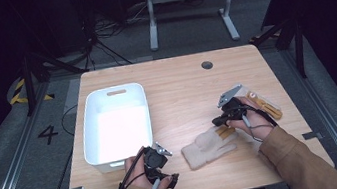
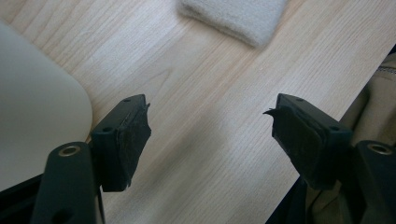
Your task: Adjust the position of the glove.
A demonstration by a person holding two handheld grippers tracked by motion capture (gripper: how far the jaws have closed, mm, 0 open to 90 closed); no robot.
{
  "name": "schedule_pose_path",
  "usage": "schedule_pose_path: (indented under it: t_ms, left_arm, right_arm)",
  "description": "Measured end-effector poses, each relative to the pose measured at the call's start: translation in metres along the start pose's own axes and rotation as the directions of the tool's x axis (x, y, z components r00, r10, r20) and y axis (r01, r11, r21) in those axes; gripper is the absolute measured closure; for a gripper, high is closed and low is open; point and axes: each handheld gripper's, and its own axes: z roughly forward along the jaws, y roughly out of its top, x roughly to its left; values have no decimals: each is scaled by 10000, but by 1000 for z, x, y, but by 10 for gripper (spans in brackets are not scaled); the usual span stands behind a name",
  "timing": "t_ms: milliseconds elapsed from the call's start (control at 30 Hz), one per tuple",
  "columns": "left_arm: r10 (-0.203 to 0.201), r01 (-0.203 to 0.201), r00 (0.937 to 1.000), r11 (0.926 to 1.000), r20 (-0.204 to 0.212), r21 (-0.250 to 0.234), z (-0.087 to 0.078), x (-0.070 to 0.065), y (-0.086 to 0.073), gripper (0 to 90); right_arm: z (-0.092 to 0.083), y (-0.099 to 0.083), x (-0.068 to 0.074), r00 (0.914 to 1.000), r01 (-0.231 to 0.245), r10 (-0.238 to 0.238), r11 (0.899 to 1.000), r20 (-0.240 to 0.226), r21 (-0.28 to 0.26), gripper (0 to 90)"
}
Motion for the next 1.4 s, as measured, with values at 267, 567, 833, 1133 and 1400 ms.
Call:
schedule_pose_path:
  t_ms: [267, 567, 833, 1133, 1400]
  left_arm:
    - [-70, 69, 10000, 9998, -41, -183, -2, 1, 2, 260]
    - [217, -214, 9997, 9996, 142, -172, 1, -2, 11, 260]
    - [467, -463, 9987, 9987, 202, -189, 2, -2, 18, 260]
    - [662, -655, 9973, 9976, 316, -211, 5, -2, 26, 260]
    - [1038, -1032, 9928, 9946, 594, -136, 8, -6, 38, 261]
  right_arm:
    - [-2, -3, 1, 9999, -137, 140, 9987, -72, 493, 900]
    - [-14, -14, 5, 9989, -451, 461, 9954, -98, 845, 900]
    - [-21, -22, 10, 9983, -544, 566, 9924, -163, 1106, 900]
    - [-31, -28, 16, 9973, -703, 720, 9938, -161, 863, 900]
    - [-62, -40, 21, 9954, -955, 955, 9949, -4, -334, 894]
